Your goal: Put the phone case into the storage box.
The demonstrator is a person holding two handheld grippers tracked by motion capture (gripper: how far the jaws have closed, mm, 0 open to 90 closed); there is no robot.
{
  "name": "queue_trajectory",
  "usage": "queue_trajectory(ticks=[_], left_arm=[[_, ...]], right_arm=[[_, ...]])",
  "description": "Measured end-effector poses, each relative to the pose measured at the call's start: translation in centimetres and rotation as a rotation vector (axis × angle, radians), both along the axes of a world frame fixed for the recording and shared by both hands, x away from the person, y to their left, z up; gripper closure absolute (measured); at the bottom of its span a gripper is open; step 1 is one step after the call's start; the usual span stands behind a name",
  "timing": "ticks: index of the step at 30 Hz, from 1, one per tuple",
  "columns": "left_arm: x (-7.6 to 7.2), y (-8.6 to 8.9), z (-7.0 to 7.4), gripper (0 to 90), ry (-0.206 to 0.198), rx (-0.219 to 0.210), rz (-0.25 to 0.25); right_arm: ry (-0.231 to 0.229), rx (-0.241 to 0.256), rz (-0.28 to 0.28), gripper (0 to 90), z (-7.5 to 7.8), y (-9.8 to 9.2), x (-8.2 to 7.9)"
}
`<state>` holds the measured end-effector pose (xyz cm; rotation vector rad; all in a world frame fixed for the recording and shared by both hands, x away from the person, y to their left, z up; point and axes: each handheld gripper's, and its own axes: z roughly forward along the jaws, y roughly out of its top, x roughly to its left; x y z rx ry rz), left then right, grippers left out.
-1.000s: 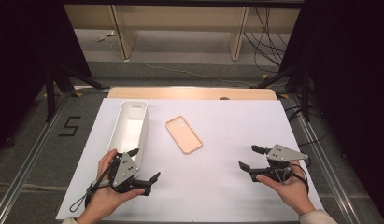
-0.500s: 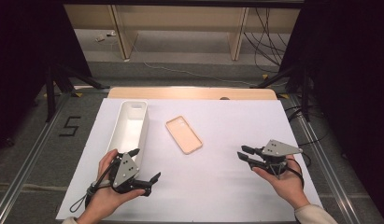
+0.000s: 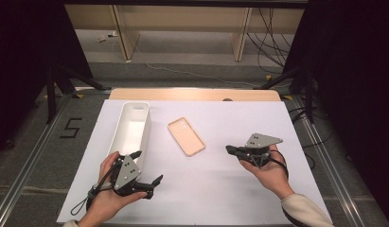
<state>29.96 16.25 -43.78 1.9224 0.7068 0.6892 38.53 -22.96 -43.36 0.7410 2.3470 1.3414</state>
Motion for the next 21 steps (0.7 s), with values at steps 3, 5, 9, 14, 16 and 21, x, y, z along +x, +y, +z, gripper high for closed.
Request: queue_trajectory(ticks=[3, 5, 9, 14, 16, 21], left_arm=[[0.0, 0.0, 0.0, 0.7, -0.001, -0.002, 0.000], [0.0, 0.0, 0.0, 0.6, -0.003, 0.000, -0.001], [0.0, 0.0, 0.1, 0.9, -0.009, -0.005, 0.001], [0.0, 0.0, 0.1, 0.9, -0.008, -0.003, -0.001], [0.0, 0.0, 0.1, 0.9, -0.008, -0.004, 0.000], [0.0, 0.0, 0.1, 0.9, -0.007, -0.004, -0.001]], right_arm=[[0.018, 0.012, -0.002, 90.0, -0.2, 1.0, 0.7], [0.029, 0.017, -0.005, 88.8, -0.2, 1.5, 1.1], [0.027, -0.032, 0.007, 90.0, -0.5, 2.6, 1.9], [0.029, -0.074, 0.020, 90.0, -0.9, 4.1, 2.9], [0.032, -0.084, 0.018, 90.0, -1.0, 4.3, 3.0], [0.041, -0.126, 0.009, 90.0, -1.6, 5.7, 4.3]])
